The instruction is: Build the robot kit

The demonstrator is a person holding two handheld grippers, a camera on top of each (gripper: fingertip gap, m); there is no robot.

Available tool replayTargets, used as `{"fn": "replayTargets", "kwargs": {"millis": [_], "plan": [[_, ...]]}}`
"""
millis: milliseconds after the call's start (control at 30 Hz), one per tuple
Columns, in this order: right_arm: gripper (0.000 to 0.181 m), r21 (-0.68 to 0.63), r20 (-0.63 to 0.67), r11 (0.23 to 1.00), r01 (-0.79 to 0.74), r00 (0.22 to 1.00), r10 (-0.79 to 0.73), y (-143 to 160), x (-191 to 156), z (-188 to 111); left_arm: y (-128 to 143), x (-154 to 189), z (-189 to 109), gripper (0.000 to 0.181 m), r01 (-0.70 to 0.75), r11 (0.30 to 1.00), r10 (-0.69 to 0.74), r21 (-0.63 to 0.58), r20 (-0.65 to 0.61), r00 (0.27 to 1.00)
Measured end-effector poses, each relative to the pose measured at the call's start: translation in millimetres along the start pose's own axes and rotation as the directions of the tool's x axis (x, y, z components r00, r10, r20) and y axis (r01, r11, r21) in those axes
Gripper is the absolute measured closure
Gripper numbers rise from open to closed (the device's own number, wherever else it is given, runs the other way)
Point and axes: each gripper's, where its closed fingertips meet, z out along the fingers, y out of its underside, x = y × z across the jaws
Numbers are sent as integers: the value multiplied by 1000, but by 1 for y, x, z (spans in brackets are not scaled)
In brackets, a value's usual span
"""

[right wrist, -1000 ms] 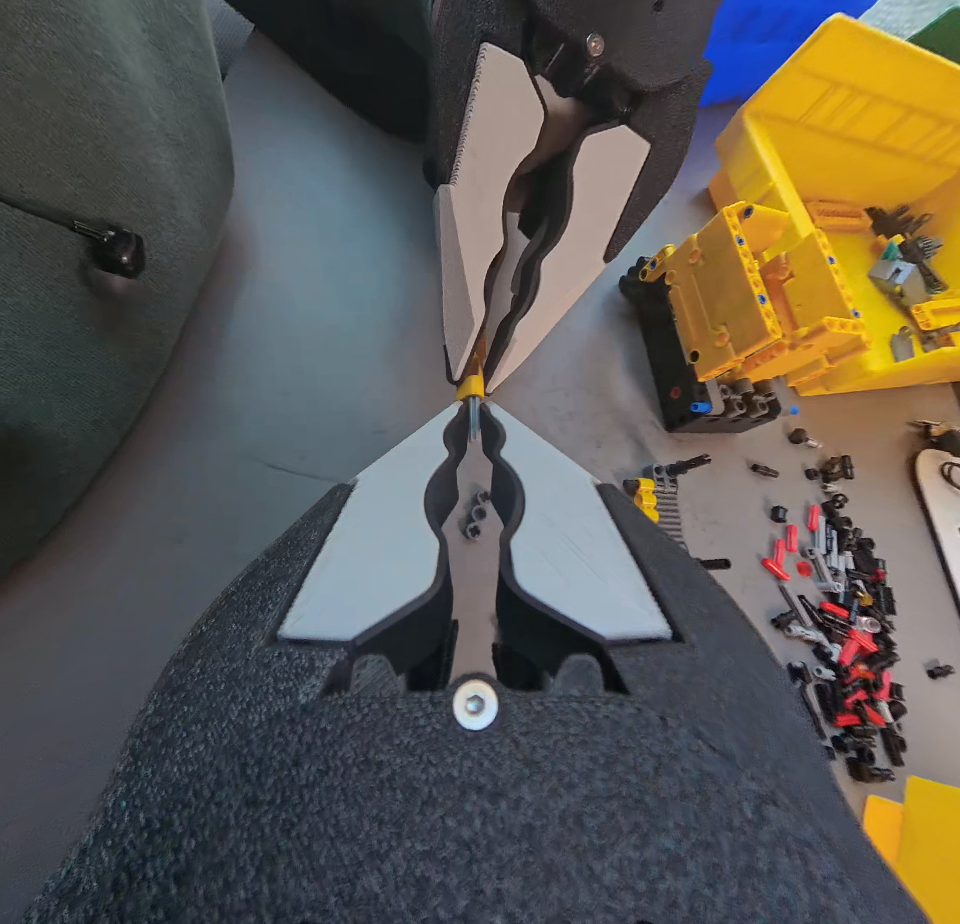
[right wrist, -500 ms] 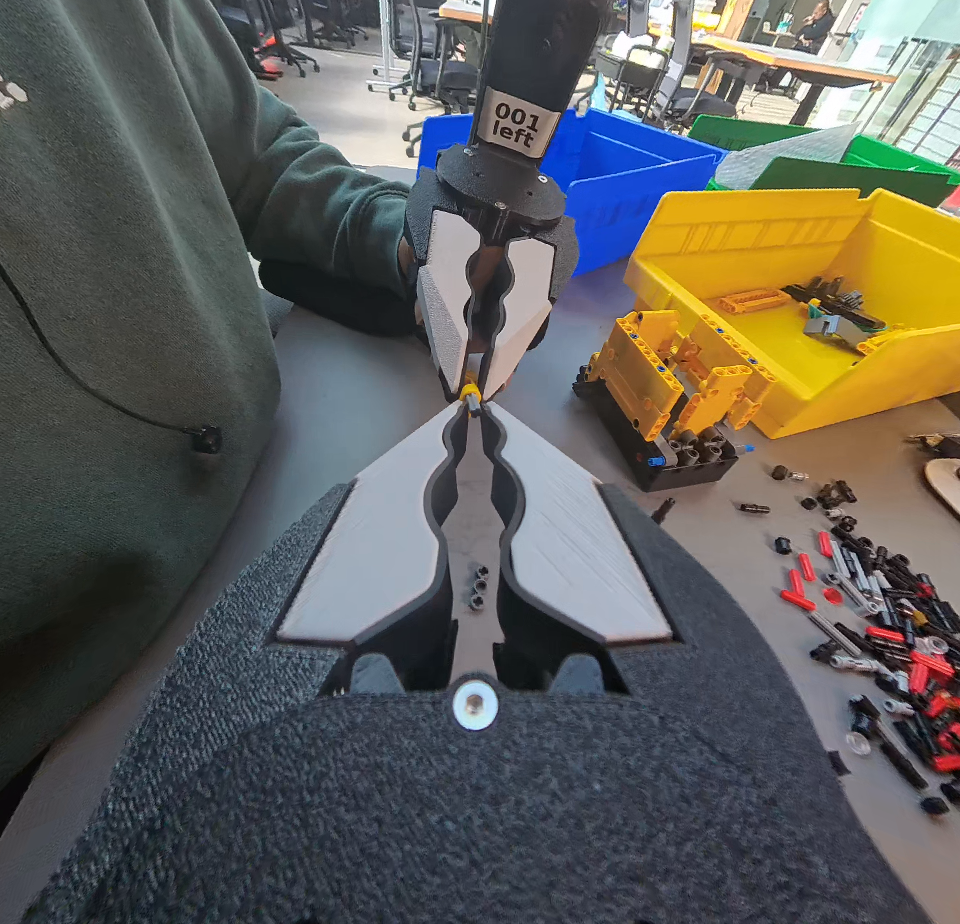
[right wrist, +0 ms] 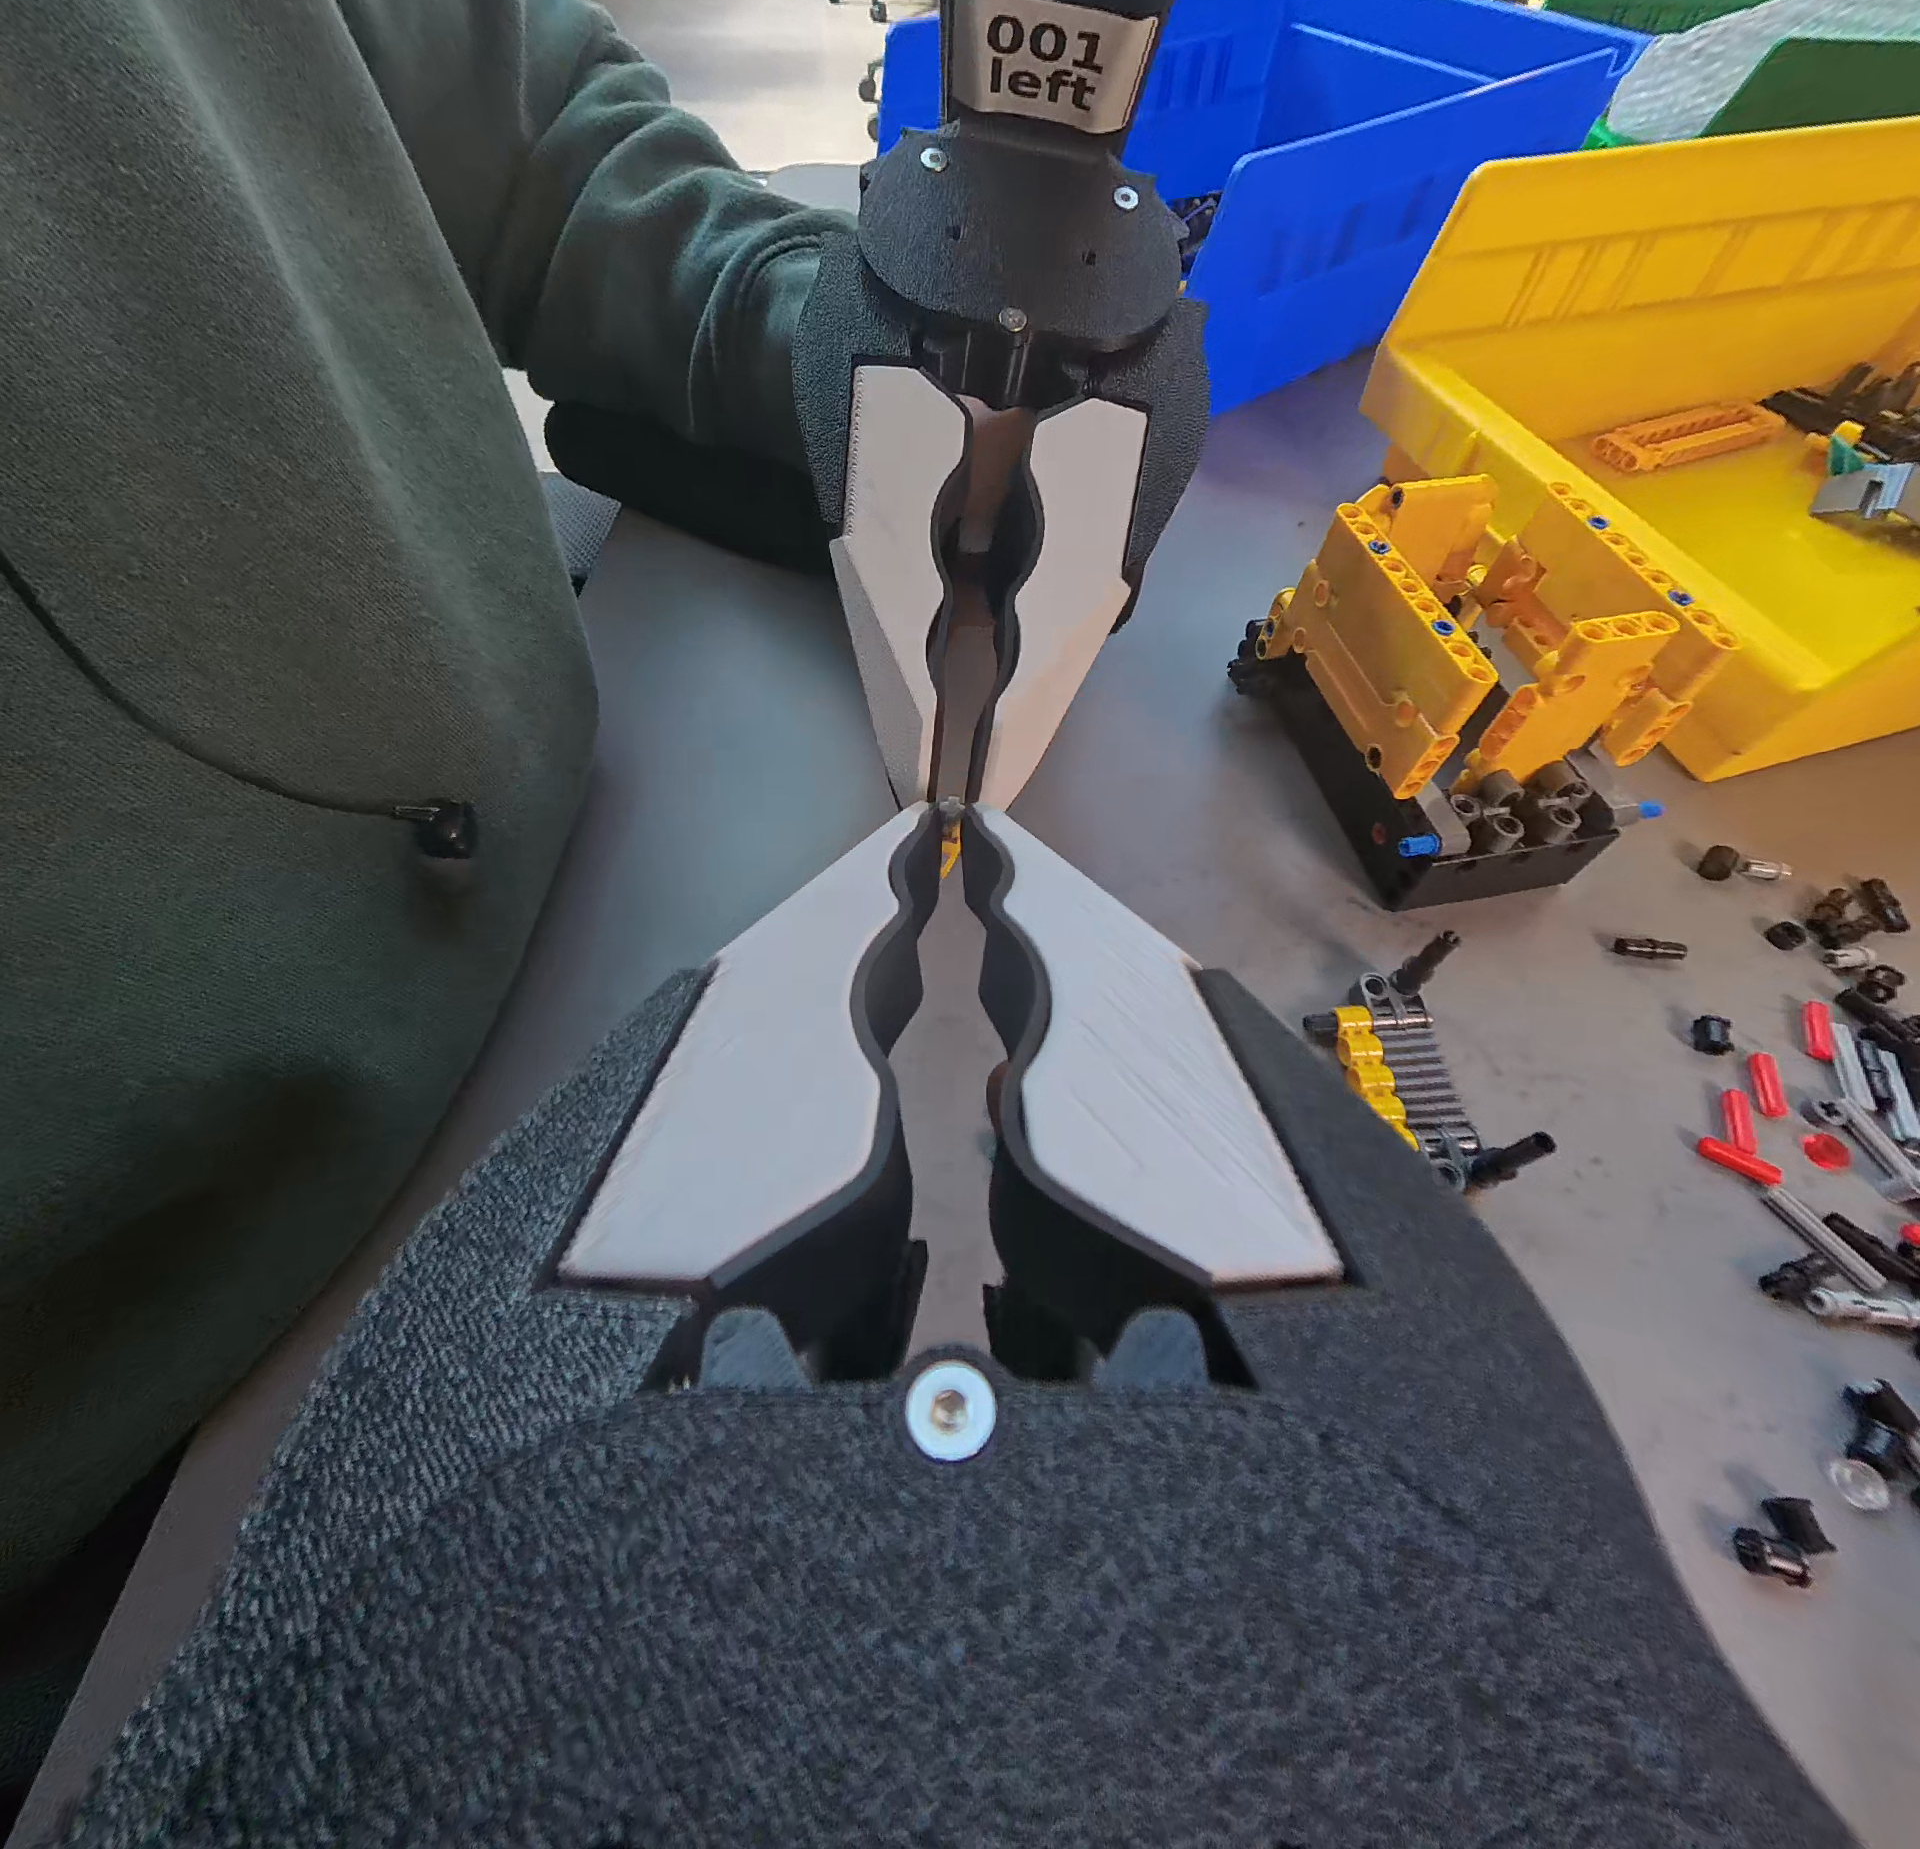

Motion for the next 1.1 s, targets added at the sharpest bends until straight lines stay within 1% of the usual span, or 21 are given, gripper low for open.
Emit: {"fn": "replayTargets", "kwargs": {"millis": [100,133,200,300,333,367,433,533,600,667,733,767,833,967,1100], "plan": [[181,-17,37,1000,8,999,-7,1,-8,7,1,5,8,178,3,1000,-4,-22,-17,1000],[181,-27,24,999,29,999,-28,2,-6,6,1,4,9,178,8,1000,-8,-25,-15,1000],[181,20,0,1000,6,1000,-6,-5,-1,2,-5,2,7,177,58,998,-57,14,-41,997],[181,78,-58,996,39,998,-35,-14,6,-5,-14,1,3,176,144,988,-138,61,-98,986],[174,105,-66,993,53,997,-46,-17,7,-8,-15,2,2,176,179,982,-170,66,-123,978],[162,111,-55,992,54,997,-48,-17,5,-10,-14,4,1,176,222,973,-210,61,-159,965],[144,102,-24,992,72,997,-70,-15,-1,-10,-16,7,-1,176,299,952,-279,64,-220,935],[124,74,-17,980,183,983,-183,-14,-14,-3,-19,16,-5,176,438,899,-401,26,-355,845],[115,47,-27,963,265,964,-264,-13,-20,4,-20,22,-8,176,527,850,-479,-20,-446,756],[110,18,-37,947,321,947,-320,-12,-24,11,-20,28,-9,176,589,805,-536,-73,-515,669],[110,12,-40,933,360,932,-359,-12,-28,17,-19,33,-9,176,621,775,-570,-117,-553,607],[114,13,-38,929,371,928,-370,-11,-29,18,-20,34,-9,176,631,765,-579,-130,-568,585],[120,3,-26,924,383,923,-383,-8,-32,20,-21,36,-10,177,643,752,-589,-145,-585,557],[120,15,1,927,376,927,-376,-7,-37,22,-18,39,-10,177,652,736,-610,-181,-597,522],[119,45,31,939,342,939,-344,-10,-41,20,-15,41,-11,177,651,733,-615,-197,-601,511]]}}
